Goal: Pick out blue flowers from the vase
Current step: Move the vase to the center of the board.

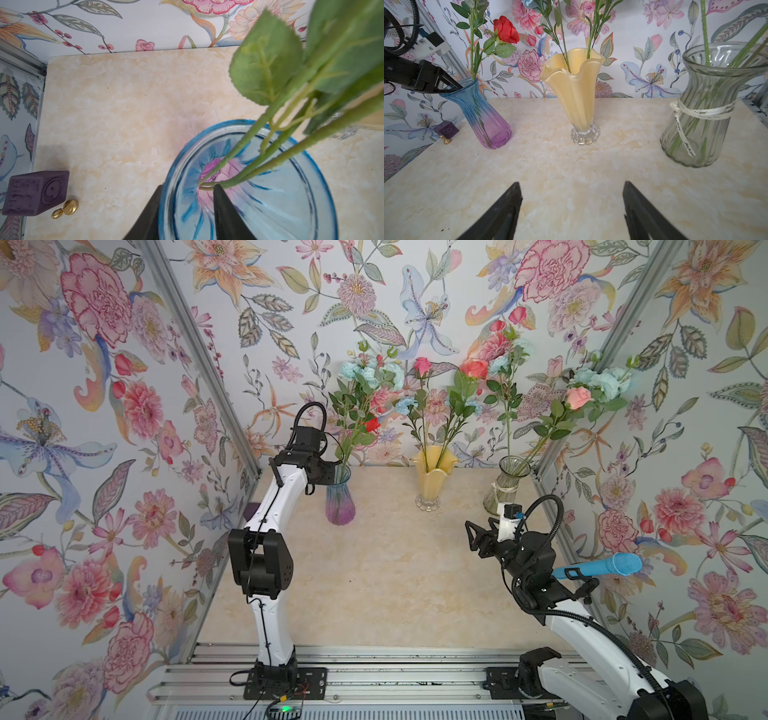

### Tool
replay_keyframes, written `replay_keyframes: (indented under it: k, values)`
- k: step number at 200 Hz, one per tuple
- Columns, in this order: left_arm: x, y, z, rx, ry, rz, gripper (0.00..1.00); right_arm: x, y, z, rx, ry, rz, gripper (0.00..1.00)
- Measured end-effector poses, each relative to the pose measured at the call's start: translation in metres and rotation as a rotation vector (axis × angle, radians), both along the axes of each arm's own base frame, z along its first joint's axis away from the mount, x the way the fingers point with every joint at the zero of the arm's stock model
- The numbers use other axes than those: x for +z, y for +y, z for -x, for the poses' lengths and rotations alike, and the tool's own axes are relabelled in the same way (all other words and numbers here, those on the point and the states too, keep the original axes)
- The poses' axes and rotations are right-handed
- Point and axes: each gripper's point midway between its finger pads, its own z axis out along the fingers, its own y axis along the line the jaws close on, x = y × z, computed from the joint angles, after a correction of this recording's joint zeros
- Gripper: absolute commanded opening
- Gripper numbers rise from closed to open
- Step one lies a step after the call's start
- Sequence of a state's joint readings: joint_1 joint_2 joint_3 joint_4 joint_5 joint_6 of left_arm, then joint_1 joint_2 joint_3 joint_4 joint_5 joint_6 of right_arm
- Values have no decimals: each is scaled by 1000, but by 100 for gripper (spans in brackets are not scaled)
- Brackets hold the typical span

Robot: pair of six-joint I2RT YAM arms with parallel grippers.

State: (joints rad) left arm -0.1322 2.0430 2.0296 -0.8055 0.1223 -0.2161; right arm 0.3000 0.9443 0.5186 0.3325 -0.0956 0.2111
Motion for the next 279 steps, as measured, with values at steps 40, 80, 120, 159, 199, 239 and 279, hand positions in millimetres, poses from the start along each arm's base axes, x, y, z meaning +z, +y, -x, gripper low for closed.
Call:
replay_keyframes:
  k: [40, 80, 120, 159, 199, 239, 279]
  values:
    - [5, -11, -4, -31, 9, 53, 11, 0, -5, -2, -8, 8, -17, 78]
    - [9, -21, -2, -67, 12, 91, 0, -4, -5, -6, -2, 28, -27, 79]
    - [10, -25, 0, -96, 18, 128, 0, 1, -7, -8, -2, 26, -42, 79]
    - [12, -33, 11, -156, 40, 180, 0, 1, -6, -8, 6, 28, -46, 79]
    - [14, -37, 27, -199, 63, 195, 0, 1, -6, -8, 9, 28, -47, 79]
    - [14, -37, 33, -212, 76, 204, 0, 0, -5, -8, 9, 32, -46, 79]
    - [13, -36, 34, -216, 81, 212, 0, 0, -5, -8, 9, 32, -46, 79]
